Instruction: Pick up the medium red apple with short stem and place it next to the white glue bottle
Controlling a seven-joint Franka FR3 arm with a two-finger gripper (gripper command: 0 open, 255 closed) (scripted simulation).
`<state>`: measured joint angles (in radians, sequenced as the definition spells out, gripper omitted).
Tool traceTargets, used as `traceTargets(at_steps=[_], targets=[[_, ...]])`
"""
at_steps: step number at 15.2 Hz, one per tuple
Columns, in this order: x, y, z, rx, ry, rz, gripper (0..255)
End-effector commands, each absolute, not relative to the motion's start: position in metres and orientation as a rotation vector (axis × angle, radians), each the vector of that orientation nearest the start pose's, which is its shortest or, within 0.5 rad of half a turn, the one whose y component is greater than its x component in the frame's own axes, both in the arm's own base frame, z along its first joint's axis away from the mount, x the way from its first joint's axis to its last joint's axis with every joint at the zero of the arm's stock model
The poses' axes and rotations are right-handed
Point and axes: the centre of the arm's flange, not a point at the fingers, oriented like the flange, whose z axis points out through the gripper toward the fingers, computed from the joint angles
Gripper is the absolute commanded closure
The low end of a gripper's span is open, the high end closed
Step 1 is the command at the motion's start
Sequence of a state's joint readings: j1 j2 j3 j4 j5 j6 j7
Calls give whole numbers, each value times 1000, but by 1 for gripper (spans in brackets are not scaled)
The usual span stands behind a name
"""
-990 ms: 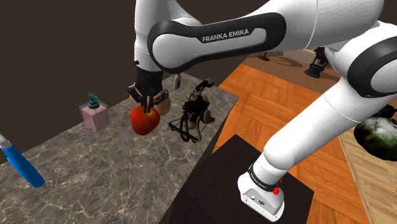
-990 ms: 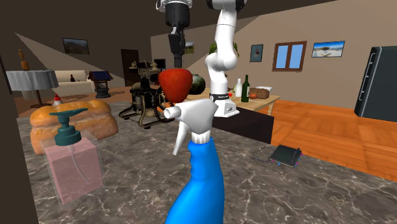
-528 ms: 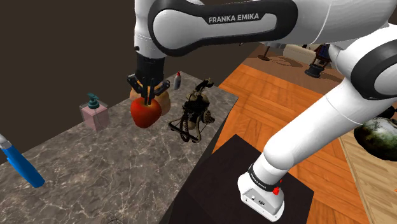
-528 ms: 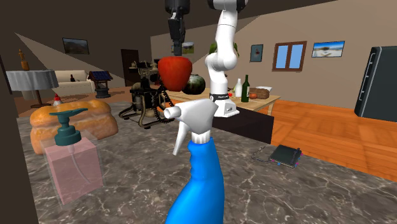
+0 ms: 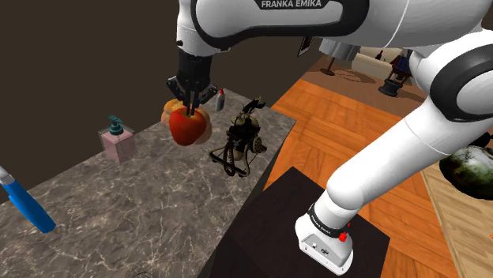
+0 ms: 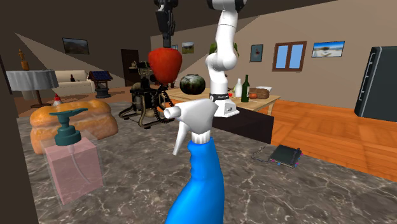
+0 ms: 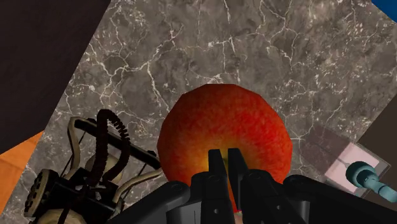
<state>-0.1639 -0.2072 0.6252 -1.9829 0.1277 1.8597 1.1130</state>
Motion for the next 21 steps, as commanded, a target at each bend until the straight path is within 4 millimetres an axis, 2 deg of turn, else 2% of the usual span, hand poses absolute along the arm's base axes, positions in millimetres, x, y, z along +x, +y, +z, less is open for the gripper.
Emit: traceTargets(at_steps=[1, 21], targets=[[455, 233, 541, -2922, 1053, -49, 255], [571, -5, 541, -2922, 1053, -49, 255]])
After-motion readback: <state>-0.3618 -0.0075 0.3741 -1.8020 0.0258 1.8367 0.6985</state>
